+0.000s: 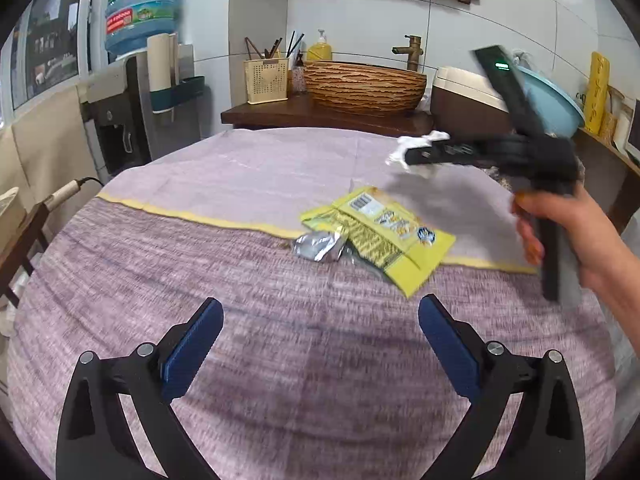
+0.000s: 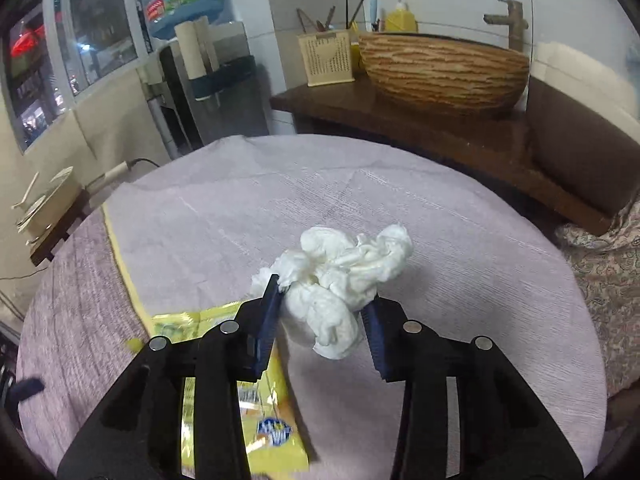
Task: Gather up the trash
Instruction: 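Grasp the white crumpled tissue with the right gripper, then grasp the yellow snack bag with the left gripper and lift it, then drop the tissue into the bin with the right gripper while the left drops the snack bag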
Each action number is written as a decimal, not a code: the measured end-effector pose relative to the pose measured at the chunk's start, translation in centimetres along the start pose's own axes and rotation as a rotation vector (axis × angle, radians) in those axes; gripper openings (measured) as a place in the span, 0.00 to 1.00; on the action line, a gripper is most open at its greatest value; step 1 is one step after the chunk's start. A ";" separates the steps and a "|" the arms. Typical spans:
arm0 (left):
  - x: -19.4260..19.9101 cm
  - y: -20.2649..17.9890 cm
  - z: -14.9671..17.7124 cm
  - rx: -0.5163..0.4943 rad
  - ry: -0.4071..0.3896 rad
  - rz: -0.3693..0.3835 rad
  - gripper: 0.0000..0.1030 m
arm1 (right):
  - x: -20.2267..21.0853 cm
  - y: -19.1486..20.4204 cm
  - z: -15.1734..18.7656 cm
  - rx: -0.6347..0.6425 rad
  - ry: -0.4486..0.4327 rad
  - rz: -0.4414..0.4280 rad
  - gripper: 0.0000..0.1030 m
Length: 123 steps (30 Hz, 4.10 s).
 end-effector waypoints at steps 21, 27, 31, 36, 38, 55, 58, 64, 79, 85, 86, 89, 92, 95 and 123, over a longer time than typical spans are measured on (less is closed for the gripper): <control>-8.7 -0.6 -2.8 0.003 0.134 -0.003 0.42 | 13.0 1.3 8.0 0.039 -0.069 -0.141 0.39; -8.3 -1.0 -2.7 0.012 0.146 0.036 0.06 | 15.6 1.5 9.3 0.052 -0.099 -0.139 0.39; -7.2 -1.4 -3.0 0.010 0.114 0.048 0.03 | 16.7 0.8 9.8 0.050 -0.119 -0.125 0.39; -3.4 -2.4 -2.8 0.014 0.047 0.084 0.03 | 18.8 0.2 11.0 0.030 -0.157 -0.120 0.39; -1.1 -2.9 -2.4 0.011 0.013 0.099 0.03 | 19.7 0.1 11.7 0.029 -0.169 -0.115 0.39; 14.6 -8.3 4.3 0.003 -0.188 0.124 0.03 | 27.3 -2.8 20.6 -0.041 -0.264 -0.005 0.39; 15.1 -9.9 5.3 -0.002 -0.189 0.124 0.03 | 28.6 -4.2 22.6 -0.066 -0.267 0.028 0.39; 15.2 -14.7 6.1 -0.022 -0.190 0.206 0.03 | 30.8 -8.4 25.7 -0.145 -0.270 0.101 0.39; 12.6 -25.8 6.2 -0.125 -0.152 0.374 0.03 | 28.7 -20.1 34.0 -0.307 -0.160 0.286 0.39; 11.4 -28.0 6.0 -0.158 -0.138 0.386 0.03 | 24.4 -22.6 36.1 -0.336 -0.082 0.294 0.39; 11.2 -28.3 6.0 -0.160 -0.135 0.390 0.03 | 23.8 -23.1 36.3 -0.340 -0.076 0.299 0.39; 10.8 -28.8 6.0 -0.165 -0.129 0.390 0.03 | 21.8 -24.4 37.5 -0.369 -0.043 0.305 0.40; 10.3 -29.4 6.0 -0.173 -0.120 0.395 0.03 | 19.8 -25.4 38.7 -0.389 -0.008 0.309 0.49; 9.9 -30.5 6.2 -0.188 -0.111 0.405 0.03 | 19.2 -25.5 39.6 -0.390 0.006 0.334 0.71; -0.3 -46.0 10.5 -0.488 0.121 0.483 0.03 | 39.0 -28.2 40.8 -0.475 -0.177 0.631 0.83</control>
Point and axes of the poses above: each gripper's, at about its wrist camera, not at the fingertips, and x roughly against the way its jaws point, y to its left, z to its underside, the point moved 9 cm from there along -x, roughly the way its jaws point, and after that the axes turned 1 degree about y, right-handed, at the moved point
